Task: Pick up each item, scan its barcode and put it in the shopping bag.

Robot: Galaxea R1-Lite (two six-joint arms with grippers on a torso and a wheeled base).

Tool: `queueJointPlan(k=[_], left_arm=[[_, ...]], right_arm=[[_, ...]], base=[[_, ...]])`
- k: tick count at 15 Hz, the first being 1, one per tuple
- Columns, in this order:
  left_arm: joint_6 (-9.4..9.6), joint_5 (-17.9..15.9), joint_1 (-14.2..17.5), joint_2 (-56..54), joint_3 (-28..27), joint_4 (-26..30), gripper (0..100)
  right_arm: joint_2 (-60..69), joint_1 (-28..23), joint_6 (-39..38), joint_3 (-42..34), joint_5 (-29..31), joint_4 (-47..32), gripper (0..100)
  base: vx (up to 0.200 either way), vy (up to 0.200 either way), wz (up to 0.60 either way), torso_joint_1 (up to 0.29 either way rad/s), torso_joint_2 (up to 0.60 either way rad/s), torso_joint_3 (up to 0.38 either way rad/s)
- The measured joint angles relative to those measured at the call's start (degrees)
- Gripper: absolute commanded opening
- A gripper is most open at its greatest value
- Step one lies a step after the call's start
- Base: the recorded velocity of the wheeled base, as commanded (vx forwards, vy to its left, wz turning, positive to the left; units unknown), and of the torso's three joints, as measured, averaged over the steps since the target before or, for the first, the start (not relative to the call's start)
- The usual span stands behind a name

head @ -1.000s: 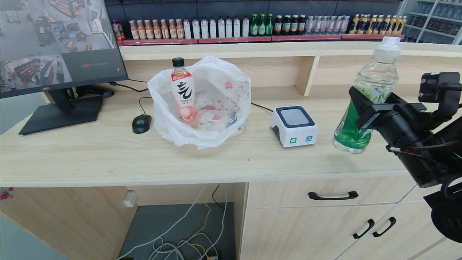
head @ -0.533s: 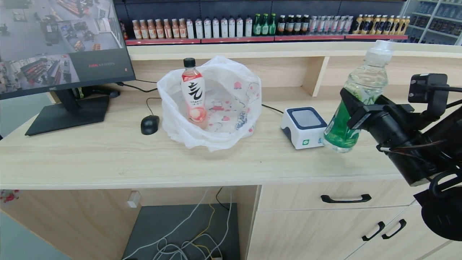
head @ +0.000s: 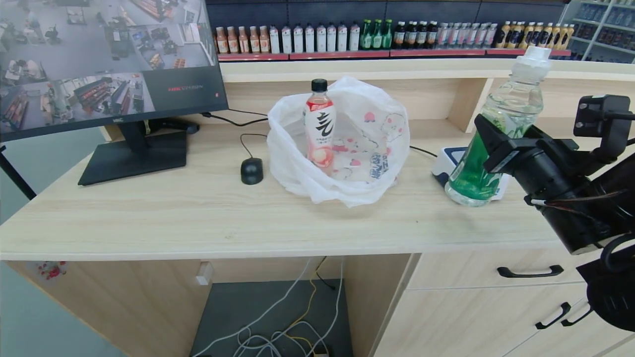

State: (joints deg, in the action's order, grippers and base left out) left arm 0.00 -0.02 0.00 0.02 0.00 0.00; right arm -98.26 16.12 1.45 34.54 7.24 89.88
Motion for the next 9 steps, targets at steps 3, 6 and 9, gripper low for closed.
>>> queueJointPlan(k=[3, 6, 9], left_arm=[[0.00, 0.0, 0.0, 0.0, 0.0, 0.0, 100], [0.16, 0.0, 0.0, 0.0, 0.0, 0.0, 100], [0.18, 0.0, 0.0, 0.0, 0.0, 0.0, 100]], right_arm=[[0.9, 0.0, 0.0, -0.4, 0.0, 0.1, 0], [2.2, 0.2, 0.1, -0.8, -0.4, 0.0, 0], [2.8, -0.1, 0.2, 0.3, -0.2, 0.1, 0]], base=[[0.000, 0.133, 0.00, 0.000, 0.00, 0.003], [0.000, 0.000, 0.00, 0.000, 0.00, 0.000], [0.000, 0.000, 0.00, 0.000, 0.00, 0.000]])
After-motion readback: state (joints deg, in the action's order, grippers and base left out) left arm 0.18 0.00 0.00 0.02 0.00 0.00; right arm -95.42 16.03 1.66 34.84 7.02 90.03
